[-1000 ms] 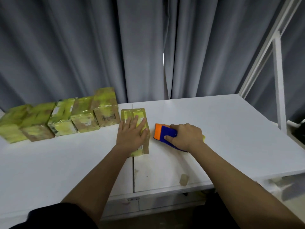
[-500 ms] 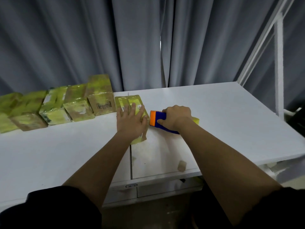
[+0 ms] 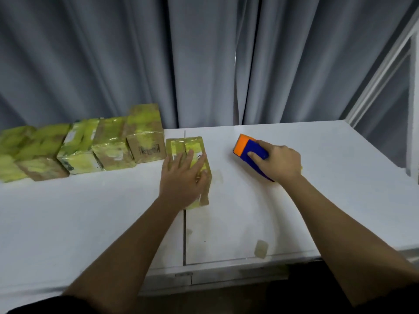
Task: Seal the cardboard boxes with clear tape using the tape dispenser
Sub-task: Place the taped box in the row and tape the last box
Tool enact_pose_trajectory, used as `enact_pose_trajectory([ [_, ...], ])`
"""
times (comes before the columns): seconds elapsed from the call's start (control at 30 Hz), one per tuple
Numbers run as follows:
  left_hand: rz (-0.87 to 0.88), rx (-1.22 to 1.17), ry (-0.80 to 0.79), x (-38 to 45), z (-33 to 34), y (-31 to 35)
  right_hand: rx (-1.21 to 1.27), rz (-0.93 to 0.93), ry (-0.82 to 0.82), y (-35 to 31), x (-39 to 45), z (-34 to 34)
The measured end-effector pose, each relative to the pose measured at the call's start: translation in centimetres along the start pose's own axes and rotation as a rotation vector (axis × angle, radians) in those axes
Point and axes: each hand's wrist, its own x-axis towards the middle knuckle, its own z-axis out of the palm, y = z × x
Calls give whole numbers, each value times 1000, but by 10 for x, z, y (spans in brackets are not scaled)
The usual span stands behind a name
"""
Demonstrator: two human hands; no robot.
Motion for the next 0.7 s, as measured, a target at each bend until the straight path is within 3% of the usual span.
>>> enact_pose_trajectory([
  [0.13, 6, 47, -12, 1, 3, -5, 176, -27, 15, -6, -5, 21],
  [0.3, -1, 30, -44, 2, 1, -5, 199, -264, 247, -5, -29, 46],
  [0.57, -48, -16, -111, 1, -9, 0, -61, -370, 239, 11, -70, 66],
  [0.7, -144, -92, -201, 1, -10, 0, -72, -320, 233, 1, -74, 57],
])
